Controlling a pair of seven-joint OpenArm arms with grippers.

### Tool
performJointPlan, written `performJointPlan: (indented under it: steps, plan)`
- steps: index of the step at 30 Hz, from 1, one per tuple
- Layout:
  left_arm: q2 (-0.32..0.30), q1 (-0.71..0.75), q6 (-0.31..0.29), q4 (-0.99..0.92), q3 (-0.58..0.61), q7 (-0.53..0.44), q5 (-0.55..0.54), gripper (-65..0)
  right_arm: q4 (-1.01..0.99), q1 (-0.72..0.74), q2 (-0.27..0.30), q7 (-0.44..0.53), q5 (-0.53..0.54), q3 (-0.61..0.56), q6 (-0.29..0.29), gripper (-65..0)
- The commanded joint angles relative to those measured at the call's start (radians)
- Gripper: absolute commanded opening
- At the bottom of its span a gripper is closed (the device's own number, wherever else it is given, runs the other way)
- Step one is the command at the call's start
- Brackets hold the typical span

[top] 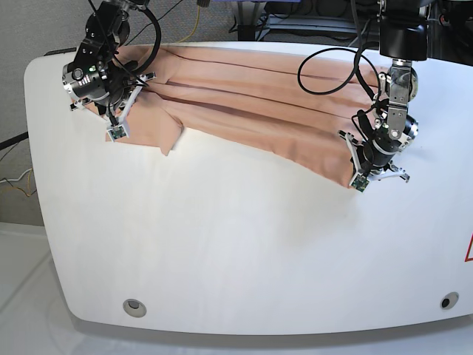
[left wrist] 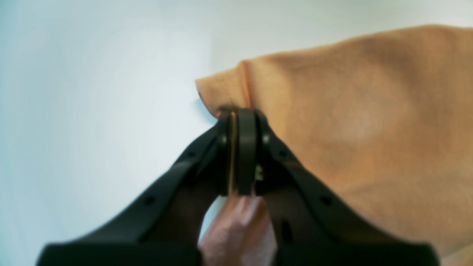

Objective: Fold the T-shirt properly
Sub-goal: 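Pull the held strip with both grippers toward the shoulder edge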

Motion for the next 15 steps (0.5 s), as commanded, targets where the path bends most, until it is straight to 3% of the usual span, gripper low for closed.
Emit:
performJointPlan:
  steps: [1, 15]
  plan:
    - [-0.004, 0.022, -0.019, 0.003, 0.001, 0.037, 0.002, -63.3, 0.021, -0.007, 0.009, 0.004, -0.002, 0.003, 0.005, -65.0]
    - [-0.039, 0.078, -0.017, 0.001, -0.004, 0.037, 0.004, -63.3, 0.004, -0.062, 0.008, 0.006, 0.000, 0.001, 0.005, -65.0]
